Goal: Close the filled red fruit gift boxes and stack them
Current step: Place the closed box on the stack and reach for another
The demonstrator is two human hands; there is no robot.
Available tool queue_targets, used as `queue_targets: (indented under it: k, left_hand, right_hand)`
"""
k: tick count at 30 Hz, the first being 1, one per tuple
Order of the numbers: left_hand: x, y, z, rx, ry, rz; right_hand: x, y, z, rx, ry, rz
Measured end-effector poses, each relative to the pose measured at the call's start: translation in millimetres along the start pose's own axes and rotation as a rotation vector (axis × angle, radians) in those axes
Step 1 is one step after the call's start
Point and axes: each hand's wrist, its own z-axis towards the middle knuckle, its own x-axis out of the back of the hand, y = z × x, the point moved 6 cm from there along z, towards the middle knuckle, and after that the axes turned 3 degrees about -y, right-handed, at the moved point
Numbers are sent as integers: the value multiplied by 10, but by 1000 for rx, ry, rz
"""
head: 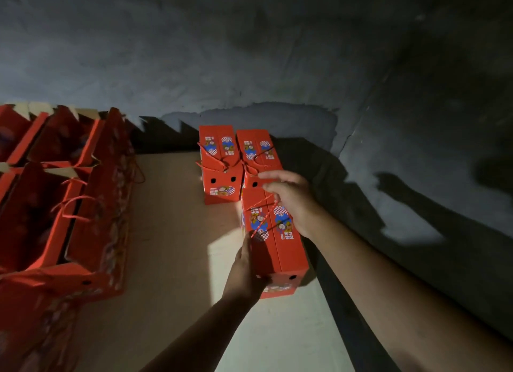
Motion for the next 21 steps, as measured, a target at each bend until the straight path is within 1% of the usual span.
queue_targets:
  k: [4, 9, 13, 17, 21]
  left_hand:
    - [-87, -24, 349, 42, 22, -10]
    - [-120, -117, 613, 83, 8, -11]
    - [-123, -214, 700, 88, 17, 24]
    - [-145, -260, 704, 97, 18, 9]
    - [-151, -258, 700, 69, 4, 43]
  right_hand:
    - [67, 82, 367, -9, -5, -23]
    - [111, 187, 639, 3, -5, 0]
    - [91, 239, 771, 24, -2, -14]
    - [60, 274, 809, 31, -25, -51]
    - [23, 305, 782, 22, -62, -140]
